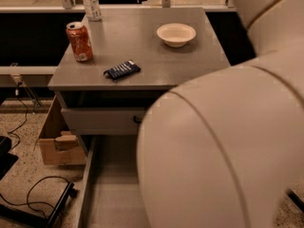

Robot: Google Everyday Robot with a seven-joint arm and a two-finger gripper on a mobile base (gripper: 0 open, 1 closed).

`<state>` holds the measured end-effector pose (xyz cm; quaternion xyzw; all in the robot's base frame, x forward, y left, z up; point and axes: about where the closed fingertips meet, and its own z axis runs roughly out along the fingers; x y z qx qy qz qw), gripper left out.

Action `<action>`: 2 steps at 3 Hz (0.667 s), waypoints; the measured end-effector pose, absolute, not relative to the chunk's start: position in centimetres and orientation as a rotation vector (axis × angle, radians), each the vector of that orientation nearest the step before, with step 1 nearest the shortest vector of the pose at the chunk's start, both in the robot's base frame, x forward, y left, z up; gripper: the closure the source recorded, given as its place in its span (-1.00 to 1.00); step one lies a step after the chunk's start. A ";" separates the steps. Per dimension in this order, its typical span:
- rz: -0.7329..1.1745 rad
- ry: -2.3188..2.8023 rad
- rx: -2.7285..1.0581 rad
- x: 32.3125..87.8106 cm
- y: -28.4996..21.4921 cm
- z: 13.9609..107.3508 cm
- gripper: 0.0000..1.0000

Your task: Pick coke can from middle drawer and place on counter

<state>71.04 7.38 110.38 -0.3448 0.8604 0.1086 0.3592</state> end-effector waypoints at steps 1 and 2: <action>0.219 2.220 -0.817 70.0 4.4 111.6 -1.00; 0.287 2.257 -0.764 71.5 4.6 108.9 -1.00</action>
Offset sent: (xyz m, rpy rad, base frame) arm 0.0286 -0.0321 -0.0512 0.1433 0.0857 -0.1599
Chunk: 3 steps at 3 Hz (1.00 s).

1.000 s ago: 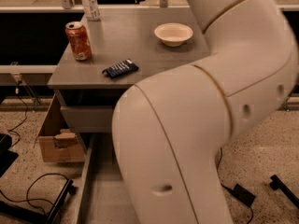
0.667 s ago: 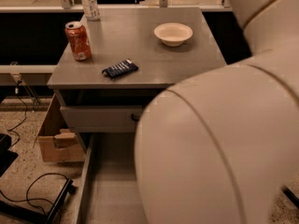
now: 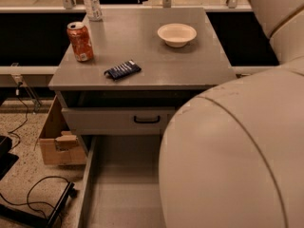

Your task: Pick coke can from middle drawer and place on counter

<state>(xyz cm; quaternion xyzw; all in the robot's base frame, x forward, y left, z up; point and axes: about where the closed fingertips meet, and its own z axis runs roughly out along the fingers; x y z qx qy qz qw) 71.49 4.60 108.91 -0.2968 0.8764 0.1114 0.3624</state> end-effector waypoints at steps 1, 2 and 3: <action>0.399 2.293 -0.567 72.7 2.0 106.0 -1.00; 0.427 2.330 -0.289 72.8 -3.4 101.2 -1.00; 0.408 2.365 -0.140 71.3 -6.8 98.0 -1.00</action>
Offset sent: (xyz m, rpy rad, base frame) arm 0.0030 -0.1261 -0.1474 0.2817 0.1477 -0.4678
